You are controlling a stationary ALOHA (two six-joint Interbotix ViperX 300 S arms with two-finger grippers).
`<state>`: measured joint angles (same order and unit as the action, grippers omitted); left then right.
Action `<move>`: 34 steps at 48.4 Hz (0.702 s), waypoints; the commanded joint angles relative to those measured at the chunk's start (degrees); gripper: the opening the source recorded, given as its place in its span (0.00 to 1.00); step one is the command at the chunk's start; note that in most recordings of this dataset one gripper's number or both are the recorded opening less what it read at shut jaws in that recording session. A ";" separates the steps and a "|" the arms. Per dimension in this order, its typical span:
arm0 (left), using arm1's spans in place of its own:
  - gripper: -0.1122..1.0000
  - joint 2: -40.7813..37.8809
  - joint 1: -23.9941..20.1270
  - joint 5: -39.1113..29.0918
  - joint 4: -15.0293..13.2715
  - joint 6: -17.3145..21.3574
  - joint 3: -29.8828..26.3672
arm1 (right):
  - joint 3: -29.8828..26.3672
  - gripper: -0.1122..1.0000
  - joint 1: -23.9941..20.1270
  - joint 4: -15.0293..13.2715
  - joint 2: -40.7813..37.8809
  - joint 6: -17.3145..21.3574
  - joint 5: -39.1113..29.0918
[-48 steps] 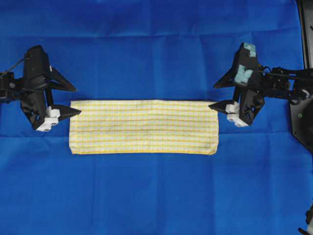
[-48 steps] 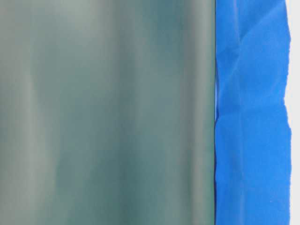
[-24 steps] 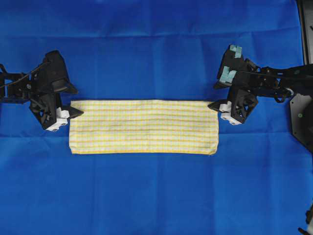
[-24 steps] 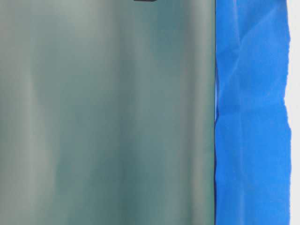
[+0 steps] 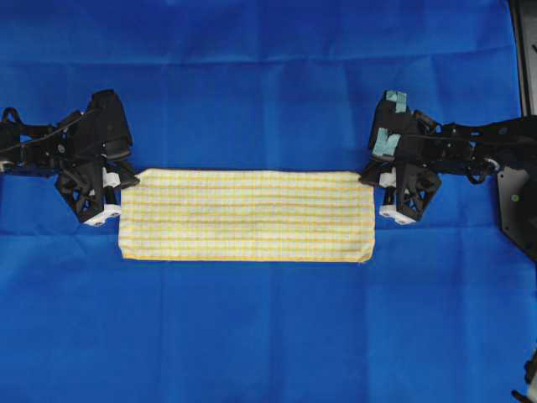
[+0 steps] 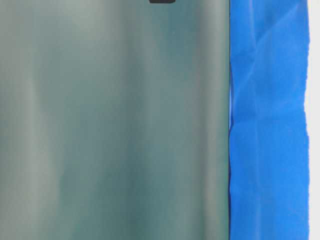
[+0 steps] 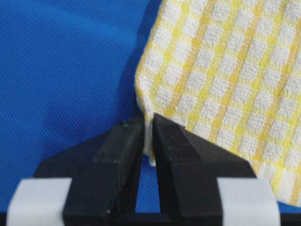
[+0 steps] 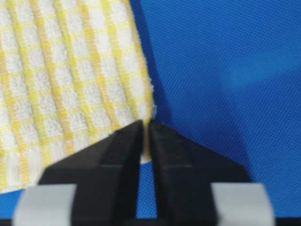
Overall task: Fold the yellow towel.
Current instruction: 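Grasp the left and right ends of the folded strip, then lift the strip and rotate it, right gripper moving to the far side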
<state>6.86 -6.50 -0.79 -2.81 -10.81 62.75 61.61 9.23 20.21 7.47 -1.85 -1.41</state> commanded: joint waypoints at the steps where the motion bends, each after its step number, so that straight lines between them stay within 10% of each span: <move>1: 0.14 -0.09 -0.18 -0.35 0.09 0.18 -0.62 | -0.70 0.12 0.18 -0.26 0.26 -0.09 0.00; 34: 0.14 22.50 -2.02 -15.21 0.26 0.70 -4.13 | -3.34 0.12 3.52 -1.76 18.02 -0.18 -10.37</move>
<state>25.40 -8.35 -15.38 -2.72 -10.20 59.50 60.03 12.39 19.16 22.32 -1.93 -9.93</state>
